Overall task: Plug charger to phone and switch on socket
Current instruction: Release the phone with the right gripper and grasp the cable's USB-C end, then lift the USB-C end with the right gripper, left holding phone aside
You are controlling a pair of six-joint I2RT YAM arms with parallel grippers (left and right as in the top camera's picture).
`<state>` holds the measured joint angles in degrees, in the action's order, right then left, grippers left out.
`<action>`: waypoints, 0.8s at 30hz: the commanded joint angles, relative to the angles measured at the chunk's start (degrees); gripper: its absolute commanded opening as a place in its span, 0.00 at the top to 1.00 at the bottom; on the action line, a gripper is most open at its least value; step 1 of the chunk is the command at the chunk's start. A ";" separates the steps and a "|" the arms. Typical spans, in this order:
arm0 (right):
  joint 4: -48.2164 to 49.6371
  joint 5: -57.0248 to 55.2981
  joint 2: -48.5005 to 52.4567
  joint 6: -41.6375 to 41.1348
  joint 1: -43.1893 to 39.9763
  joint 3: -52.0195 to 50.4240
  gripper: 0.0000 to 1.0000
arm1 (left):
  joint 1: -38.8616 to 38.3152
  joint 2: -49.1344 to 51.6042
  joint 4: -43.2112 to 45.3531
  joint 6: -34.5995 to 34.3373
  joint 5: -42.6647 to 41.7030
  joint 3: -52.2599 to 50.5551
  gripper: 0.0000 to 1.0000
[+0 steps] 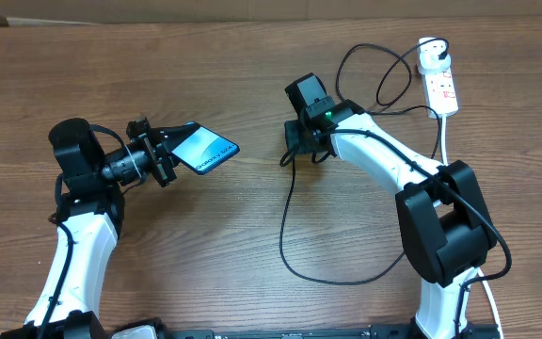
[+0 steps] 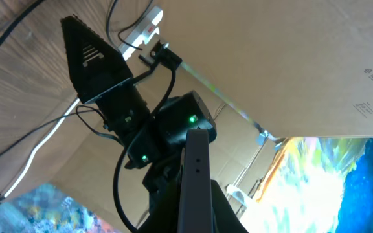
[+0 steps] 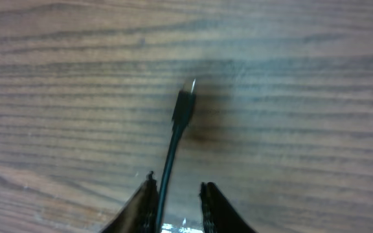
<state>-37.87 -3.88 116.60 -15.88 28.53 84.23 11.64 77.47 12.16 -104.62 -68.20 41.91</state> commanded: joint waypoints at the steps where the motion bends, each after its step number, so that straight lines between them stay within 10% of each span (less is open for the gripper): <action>1: 1.90 -3.04 -0.07 2.14 0.07 1.38 0.75 | 0.02 0.09 0.46 2.95 2.08 1.64 0.96; 24: -20.59 -8.00 15.02 0.79 2.56 26.21 0.73 | 0.09 0.09 -11.63 20.83 37.18 1.64 0.96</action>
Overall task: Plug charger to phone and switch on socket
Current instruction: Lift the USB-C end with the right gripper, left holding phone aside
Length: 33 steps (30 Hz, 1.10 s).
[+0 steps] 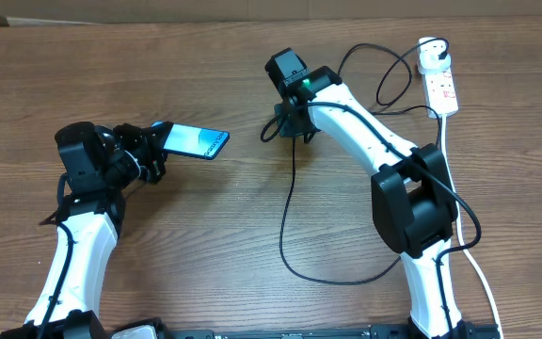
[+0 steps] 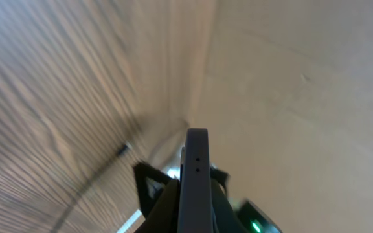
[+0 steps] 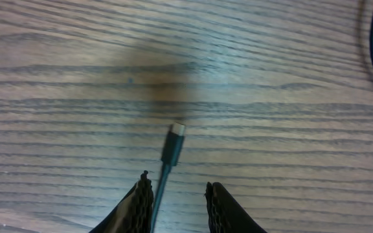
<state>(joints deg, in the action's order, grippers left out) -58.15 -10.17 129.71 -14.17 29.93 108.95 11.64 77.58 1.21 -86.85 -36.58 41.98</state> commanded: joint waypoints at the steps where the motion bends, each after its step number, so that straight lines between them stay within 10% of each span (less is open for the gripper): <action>1: -0.37 -2.75 2.19 -1.03 1.57 1.49 0.73 | 0.17 -0.02 -1.44 3.37 6.23 1.57 0.95; 33: 1.88 0.72 6.73 -5.81 -1.62 1.38 0.78 | 1.25 -0.02 -7.21 7.61 5.46 1.57 0.96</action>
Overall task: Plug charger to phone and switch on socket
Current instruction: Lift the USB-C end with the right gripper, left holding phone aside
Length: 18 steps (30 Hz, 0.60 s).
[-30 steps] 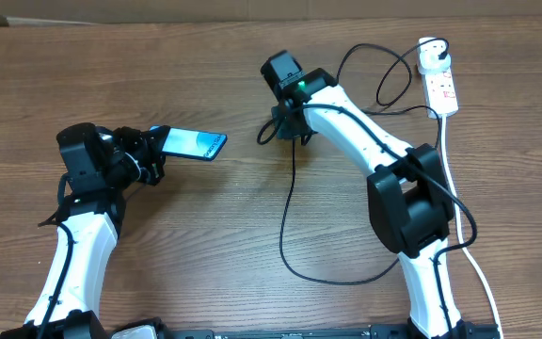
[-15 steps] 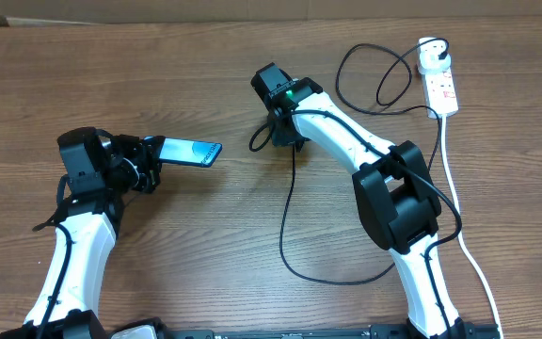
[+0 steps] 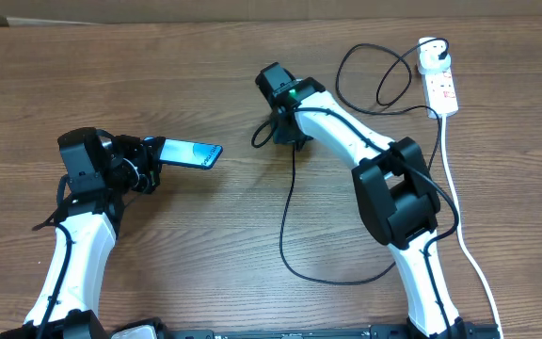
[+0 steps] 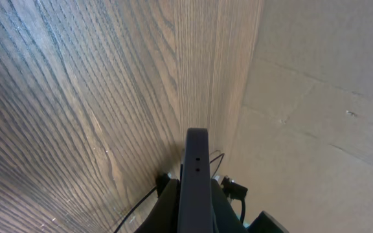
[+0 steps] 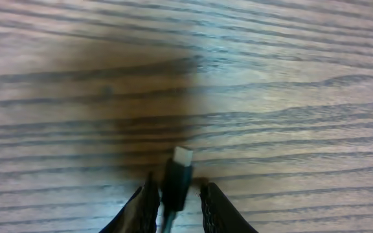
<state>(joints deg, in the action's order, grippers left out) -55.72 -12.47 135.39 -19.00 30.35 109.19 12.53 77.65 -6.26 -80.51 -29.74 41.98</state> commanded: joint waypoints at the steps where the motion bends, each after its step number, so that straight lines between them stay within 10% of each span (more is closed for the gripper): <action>1: -0.81 3.96 1.05 -0.98 -2.36 1.14 0.78 | 0.35 -0.09 0.26 1.27 -1.40 1.57 0.96; 18: -0.81 12.61 1.16 -3.54 -3.30 -2.12 0.83 | 0.35 -0.09 0.26 1.27 -2.60 1.57 0.95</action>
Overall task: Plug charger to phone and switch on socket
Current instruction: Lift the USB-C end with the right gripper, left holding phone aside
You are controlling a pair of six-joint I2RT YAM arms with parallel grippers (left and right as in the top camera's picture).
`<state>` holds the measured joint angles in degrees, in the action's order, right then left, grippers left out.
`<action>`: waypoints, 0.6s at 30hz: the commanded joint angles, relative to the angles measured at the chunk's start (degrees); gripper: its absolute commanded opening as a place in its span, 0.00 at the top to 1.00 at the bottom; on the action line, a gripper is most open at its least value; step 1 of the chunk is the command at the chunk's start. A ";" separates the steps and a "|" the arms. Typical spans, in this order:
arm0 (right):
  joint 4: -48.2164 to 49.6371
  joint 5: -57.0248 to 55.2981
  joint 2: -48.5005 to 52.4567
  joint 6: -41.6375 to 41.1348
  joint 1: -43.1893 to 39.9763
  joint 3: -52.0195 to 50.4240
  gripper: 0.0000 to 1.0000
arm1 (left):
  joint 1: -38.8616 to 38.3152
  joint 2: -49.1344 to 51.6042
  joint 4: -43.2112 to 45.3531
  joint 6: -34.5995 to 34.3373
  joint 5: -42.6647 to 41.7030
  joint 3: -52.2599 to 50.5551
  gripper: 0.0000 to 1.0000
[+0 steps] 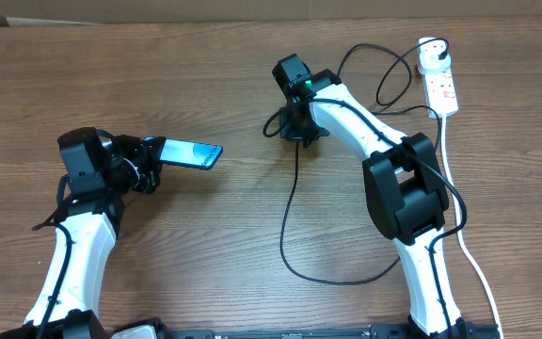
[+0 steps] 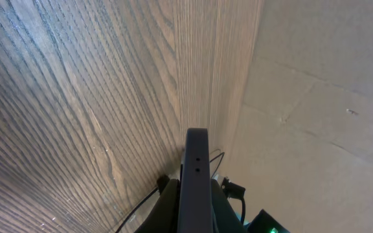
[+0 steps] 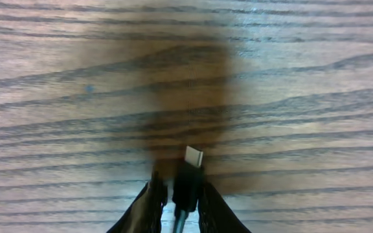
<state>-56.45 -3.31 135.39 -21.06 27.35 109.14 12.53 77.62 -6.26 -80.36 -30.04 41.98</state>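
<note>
The phone (image 1: 194, 153), blue screen up, lies level above the table with my left gripper (image 1: 161, 152) shut on its left end. In the left wrist view the phone (image 2: 196, 171) shows edge-on between the fingers (image 2: 168, 202). My right gripper (image 1: 287, 128) hangs low over the table to the phone's right, shut on the black charger plug (image 3: 188, 176). The plug's silver tip pokes just past the fingers (image 3: 153, 197). The black cable (image 1: 288, 221) trails from it across the table. The white socket strip (image 1: 440, 83) lies at the far right.
The cable loops near the front (image 1: 337, 278) and again at the back (image 1: 374, 71) towards the socket strip. A white lead (image 1: 459, 235) runs down the right side. A cardboard wall (image 2: 316, 97) stands behind the wooden table (image 1: 205, 66).
My right gripper has shifted a little to the right, and the plug now sits deeper between its fingers. The left gripper and the phone are where they were.
At first the phone was held tilted, screen towards the camera, with the plug sticking far out of my right gripper. Then the phone was flatter and the right gripper farther back. Then the phone lay level, and the right gripper came nearer it.
</note>
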 commanded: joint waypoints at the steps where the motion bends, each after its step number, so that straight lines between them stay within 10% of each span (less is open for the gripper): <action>1: -0.28 3.50 1.16 -1.49 -0.35 -2.08 0.83 | 0.35 -0.07 0.26 1.09 -2.47 1.57 0.95; 18: -1.40 8.85 1.11 -2.40 -2.38 -1.22 0.96 | 0.35 -0.07 0.26 1.11 -3.26 1.57 0.96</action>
<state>-56.71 1.78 135.37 -23.31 25.85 109.12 12.53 77.62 -6.26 -80.36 -31.27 41.98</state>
